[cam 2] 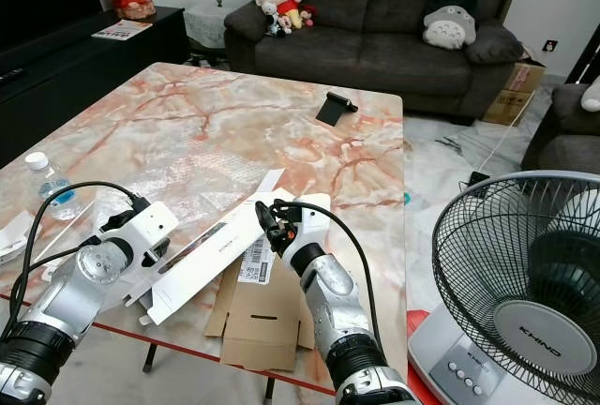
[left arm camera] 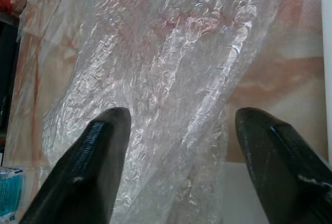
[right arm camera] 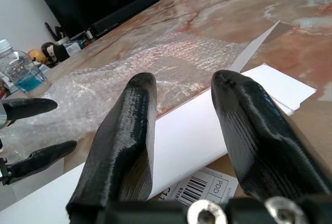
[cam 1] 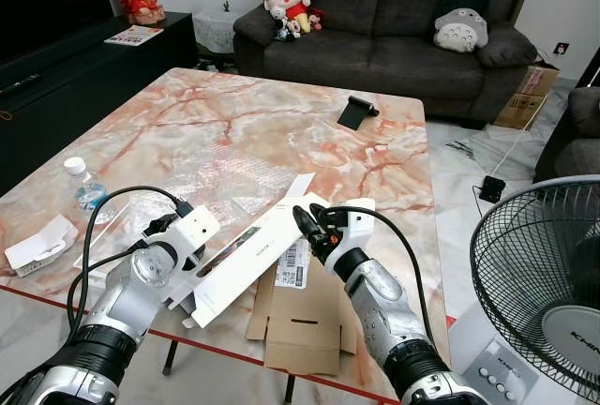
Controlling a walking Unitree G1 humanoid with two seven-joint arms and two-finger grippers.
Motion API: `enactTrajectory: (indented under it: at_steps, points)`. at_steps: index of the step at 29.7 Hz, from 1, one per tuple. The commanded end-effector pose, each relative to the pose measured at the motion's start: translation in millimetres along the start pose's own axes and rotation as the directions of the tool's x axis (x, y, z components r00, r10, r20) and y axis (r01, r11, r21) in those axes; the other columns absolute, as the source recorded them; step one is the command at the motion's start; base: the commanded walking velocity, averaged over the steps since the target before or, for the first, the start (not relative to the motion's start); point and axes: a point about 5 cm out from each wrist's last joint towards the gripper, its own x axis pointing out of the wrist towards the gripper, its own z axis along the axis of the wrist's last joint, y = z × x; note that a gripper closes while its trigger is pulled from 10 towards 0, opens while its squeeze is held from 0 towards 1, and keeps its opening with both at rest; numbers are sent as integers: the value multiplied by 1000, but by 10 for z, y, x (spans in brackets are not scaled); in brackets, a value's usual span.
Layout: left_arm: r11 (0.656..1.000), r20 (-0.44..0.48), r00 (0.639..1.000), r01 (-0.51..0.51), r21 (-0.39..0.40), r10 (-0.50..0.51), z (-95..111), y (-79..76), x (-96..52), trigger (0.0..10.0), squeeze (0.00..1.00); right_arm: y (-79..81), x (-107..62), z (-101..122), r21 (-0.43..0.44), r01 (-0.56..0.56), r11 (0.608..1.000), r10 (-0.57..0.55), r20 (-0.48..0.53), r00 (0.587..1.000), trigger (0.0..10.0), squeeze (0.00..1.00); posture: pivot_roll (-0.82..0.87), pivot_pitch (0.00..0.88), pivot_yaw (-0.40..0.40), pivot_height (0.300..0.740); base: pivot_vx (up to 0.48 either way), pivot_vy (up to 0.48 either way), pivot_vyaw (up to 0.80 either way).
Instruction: Picking trash to rubbish bin
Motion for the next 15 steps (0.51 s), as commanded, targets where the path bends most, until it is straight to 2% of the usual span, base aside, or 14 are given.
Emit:
enactTrajectory:
  at_steps: [1, 15]
  points:
    - [1000, 19, 1000, -10, -10, 11, 47, 35, 5, 0, 0, 41, 23, 17, 1, -9, 1000, 9, 5, 1000, 10000, 0, -4, 43, -53, 740, 0, 0, 0]
    - [1000, 10, 1000, -2, 10, 2, 41, -3, 19, 0, 0, 37, 18, 5, 1, -6, 1000, 6, 1, 1000, 10000, 0, -4, 42, -51, 740, 0, 0, 0]
